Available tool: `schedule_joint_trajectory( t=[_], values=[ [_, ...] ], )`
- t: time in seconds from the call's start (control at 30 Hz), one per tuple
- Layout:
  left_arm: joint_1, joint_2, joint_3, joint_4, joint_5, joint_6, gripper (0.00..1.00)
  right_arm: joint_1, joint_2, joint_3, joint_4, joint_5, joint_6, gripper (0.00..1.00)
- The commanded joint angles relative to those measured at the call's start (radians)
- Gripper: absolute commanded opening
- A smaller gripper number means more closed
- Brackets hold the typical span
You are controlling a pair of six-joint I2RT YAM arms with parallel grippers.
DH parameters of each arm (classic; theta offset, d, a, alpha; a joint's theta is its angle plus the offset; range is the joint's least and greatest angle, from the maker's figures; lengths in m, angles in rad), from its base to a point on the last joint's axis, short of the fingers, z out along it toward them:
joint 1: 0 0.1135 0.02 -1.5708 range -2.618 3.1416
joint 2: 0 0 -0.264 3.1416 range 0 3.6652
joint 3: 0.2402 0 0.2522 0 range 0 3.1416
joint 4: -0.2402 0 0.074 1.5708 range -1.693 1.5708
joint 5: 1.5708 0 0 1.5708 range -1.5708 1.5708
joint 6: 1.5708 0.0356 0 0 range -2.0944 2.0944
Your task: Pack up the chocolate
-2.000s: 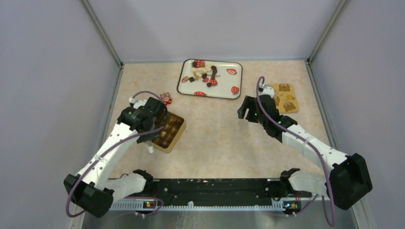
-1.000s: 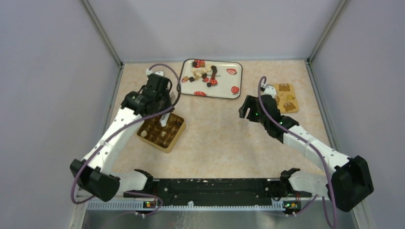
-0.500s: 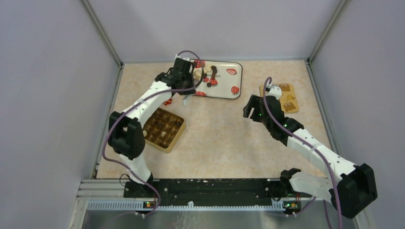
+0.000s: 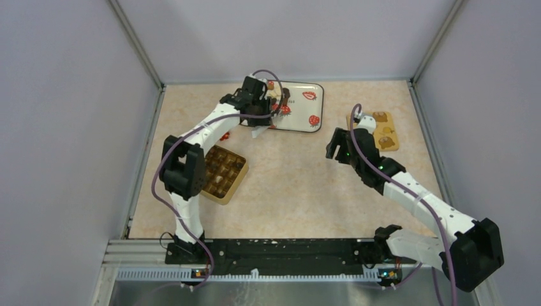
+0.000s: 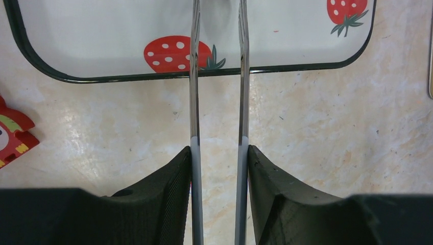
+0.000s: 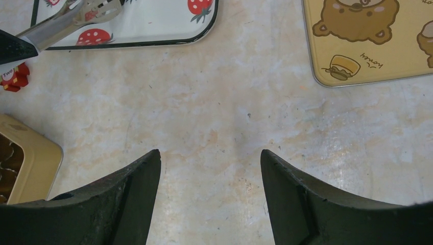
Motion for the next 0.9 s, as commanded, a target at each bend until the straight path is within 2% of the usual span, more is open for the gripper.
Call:
schedule_joint_trajectory(
  t=[0.0,0.17,0.87],
  values=[
    [0.002,0.03,0.063,0.043,0.022,0.015,0.48,-0.001,0.009,0.056,0.021,0.017,-0.013,0.7],
    [0.001,0.088,0.126,-0.007,0.002,0.019,0.48,-0.001,0.012,0.059,0.011,0.029,-0.015,0.7],
    [-0.015,0.141,0.191,-0.037,0.007,0.015,0.47,-0.002,-0.011,0.043,0.002,0.038,-0.017,0.7]
  ],
)
